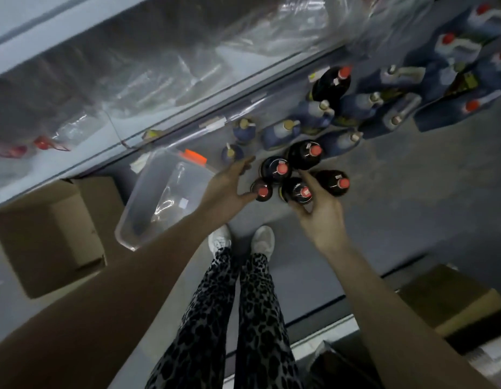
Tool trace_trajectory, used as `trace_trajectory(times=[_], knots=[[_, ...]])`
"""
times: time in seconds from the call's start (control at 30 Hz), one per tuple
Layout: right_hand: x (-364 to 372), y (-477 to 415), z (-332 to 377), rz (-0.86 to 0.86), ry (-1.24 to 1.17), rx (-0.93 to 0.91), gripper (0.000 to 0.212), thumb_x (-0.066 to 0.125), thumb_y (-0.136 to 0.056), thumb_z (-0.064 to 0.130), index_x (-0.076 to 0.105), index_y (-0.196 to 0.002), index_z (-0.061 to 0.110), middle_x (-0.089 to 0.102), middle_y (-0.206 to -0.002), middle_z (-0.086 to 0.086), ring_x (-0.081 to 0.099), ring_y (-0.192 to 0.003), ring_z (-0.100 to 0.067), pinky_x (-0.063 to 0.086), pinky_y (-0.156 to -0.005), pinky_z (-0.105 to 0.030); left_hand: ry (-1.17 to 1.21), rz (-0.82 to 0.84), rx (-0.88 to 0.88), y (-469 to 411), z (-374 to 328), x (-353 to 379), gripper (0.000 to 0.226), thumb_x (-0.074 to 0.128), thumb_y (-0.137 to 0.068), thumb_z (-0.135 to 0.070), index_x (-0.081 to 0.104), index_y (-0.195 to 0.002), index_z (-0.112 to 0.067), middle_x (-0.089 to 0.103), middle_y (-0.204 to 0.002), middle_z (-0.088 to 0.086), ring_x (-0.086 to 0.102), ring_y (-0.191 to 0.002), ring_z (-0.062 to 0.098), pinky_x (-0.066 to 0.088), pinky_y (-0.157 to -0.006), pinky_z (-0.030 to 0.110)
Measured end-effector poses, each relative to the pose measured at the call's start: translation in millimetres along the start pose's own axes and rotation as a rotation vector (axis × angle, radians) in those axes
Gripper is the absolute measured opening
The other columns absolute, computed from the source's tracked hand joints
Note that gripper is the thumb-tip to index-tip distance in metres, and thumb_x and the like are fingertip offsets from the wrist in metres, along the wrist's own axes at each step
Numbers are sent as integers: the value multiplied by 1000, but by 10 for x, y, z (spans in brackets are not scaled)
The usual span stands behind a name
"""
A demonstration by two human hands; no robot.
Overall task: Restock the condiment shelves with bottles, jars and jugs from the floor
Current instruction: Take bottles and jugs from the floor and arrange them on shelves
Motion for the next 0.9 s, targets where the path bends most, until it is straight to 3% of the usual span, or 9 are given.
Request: trace_trajectory(times=[0.1, 0.23, 0.37, 0.53, 0.7, 0.9], knots=[[428, -82, -369, 39, 9, 34, 67, 79, -81, 1, 52, -143, 5, 64, -133, -13, 60, -123, -30, 33, -97, -11, -13, 40, -32, -183, 457, 284, 81, 82, -76, -10, 42, -146, -14, 55, -138, 8, 54, -123, 21, 44, -102, 31], [927, -201, -820, 105, 46, 64, 70, 80, -82, 9, 50, -145, 10, 65, -133, -8, 61, -123, -27, 45, -101, -27, -7, 88, -72, -407, 972, 642, 86, 82, -75, -9, 38, -149, -16, 50, -142, 8, 51, -127, 20, 43, -104, 35], [1401, -341, -1314, 168, 92, 134, 71, 79, -85, 16, 47, -148, 14, 66, -129, -10, 62, -119, -26, 46, -96, -26, -15, 148, -103, -664, 1463, 1027, 91, 82, -75, -8, 33, -151, -16, 47, -144, 9, 49, -129, 24, 43, -106, 41], [1827, -551, -1791, 180, 69, 209, 73, 78, -86, 15, 44, -150, 13, 65, -132, -10, 60, -123, -25, 43, -99, -24, -48, 193, -91, -1014, 1968, 1421, 91, 80, -76, -10, 30, -152, -18, 45, -147, 7, 47, -131, 25, 43, -106, 45], [2206, -788, -2141, 208, 30, 219, 76, 79, -84, 13, 42, -151, 14, 57, -142, -5, 52, -133, -21, 43, -109, -33, -69, 220, -45, -1338, 2365, 1761, 93, 81, -74, -7, 30, -152, -15, 43, -150, 7, 45, -132, 25, 42, -106, 37], [2610, -991, -2406, 202, -16, 179, 77, 81, -80, 8, 45, -148, 13, 58, -140, -4, 52, -132, -21, 44, -109, -39, -134, 270, 47, -1598, 2723, 2030, 96, 83, -71, -9, 32, -151, -17, 48, -146, 6, 50, -127, 25, 36, -101, 25]])
Point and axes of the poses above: each hand's wrist, its own y-axis away from the middle knuckle, its own x-axis out of the palm, z = x × y, the point moved 6 cm from there along -y, towards the middle knuckle
